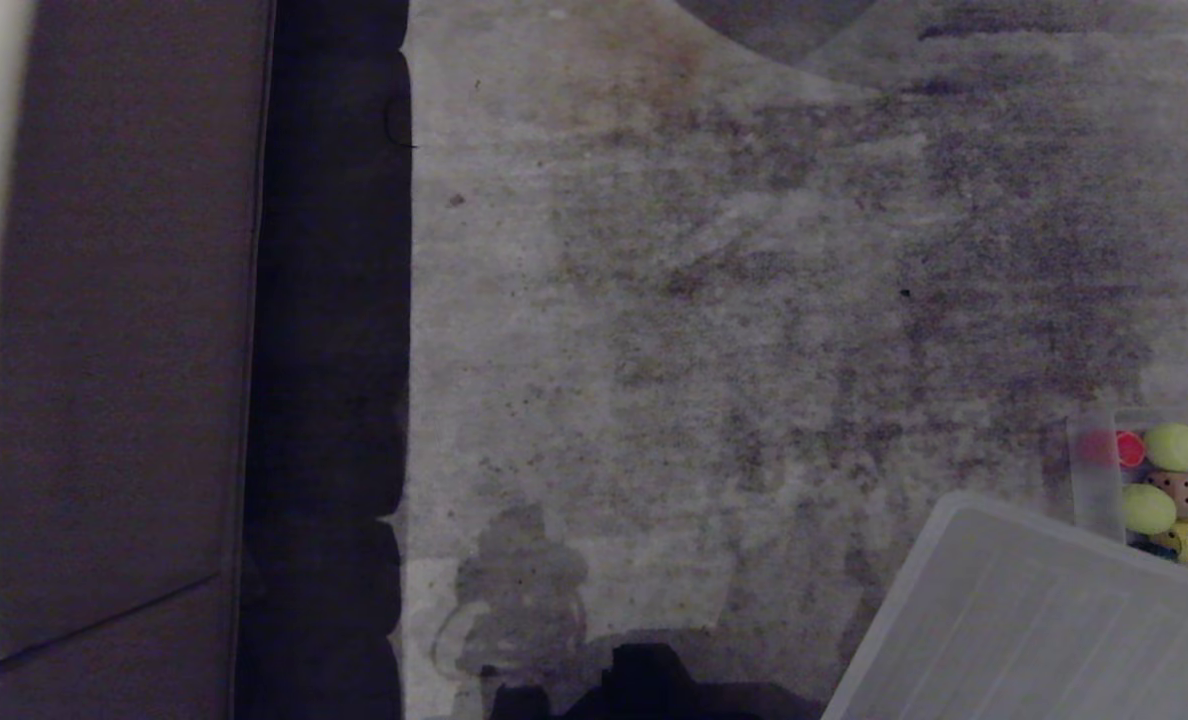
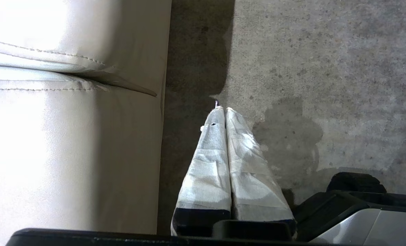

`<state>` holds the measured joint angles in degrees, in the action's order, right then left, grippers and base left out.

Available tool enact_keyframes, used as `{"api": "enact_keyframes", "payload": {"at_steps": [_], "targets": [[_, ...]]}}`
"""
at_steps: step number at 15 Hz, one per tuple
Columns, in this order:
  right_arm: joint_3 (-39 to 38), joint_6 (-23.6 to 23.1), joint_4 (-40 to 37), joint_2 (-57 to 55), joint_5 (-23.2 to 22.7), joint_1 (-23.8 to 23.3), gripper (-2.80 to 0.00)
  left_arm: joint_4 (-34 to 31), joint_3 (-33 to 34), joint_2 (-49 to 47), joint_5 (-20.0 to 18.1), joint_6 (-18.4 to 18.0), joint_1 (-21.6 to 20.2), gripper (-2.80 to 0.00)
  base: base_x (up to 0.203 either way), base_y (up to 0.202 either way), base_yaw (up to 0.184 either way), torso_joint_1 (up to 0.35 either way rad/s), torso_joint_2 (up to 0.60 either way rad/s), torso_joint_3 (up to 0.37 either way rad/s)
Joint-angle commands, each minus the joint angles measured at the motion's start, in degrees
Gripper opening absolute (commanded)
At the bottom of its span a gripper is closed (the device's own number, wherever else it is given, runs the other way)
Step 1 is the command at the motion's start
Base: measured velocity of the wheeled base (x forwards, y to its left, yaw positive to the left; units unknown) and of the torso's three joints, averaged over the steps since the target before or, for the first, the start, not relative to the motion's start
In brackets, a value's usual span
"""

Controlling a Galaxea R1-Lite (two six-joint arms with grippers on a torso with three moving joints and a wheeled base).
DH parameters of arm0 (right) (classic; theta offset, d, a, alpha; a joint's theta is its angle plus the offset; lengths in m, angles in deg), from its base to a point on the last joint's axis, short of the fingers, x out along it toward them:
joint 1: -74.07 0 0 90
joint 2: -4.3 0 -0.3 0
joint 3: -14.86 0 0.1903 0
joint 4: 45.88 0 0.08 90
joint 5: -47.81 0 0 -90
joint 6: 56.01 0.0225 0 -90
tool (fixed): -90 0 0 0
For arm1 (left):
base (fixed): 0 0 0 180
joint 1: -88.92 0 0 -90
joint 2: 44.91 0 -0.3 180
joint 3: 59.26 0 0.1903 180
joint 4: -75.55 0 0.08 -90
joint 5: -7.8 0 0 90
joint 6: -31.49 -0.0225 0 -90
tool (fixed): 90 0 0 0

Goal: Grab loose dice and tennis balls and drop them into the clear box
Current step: Close the lid

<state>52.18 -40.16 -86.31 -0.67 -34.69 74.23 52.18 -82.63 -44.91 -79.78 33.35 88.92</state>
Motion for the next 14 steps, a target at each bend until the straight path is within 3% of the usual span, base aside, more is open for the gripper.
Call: {"api": "enact_keyframes", "payload": {"at_steps": [1,8,14], "targets": [[3.44,4.44,-0.08,-8.37,1.26,-0.06,-2.80,0.00,0.09,-0.09,0.04,-0.02,0.00,-2.80,0.000,0.000,0.000,0.000,0.00,0.000],[4.81,16.58,15.44,-32.91,9.18,-1.57,-2.80,0.00,0.09,-0.01,0.04,0.07,0.00,-2.80,0.000,0.000,0.000,0.000,0.00,0.000],[5.81,19.86,32.44,-55.04,10.18,-13.11,-2.80,0.00,0.09,-0.09,0.04,0.07,0.00,-2.80,0.000,0.000,0.000,0.000,0.00,0.000]]}}
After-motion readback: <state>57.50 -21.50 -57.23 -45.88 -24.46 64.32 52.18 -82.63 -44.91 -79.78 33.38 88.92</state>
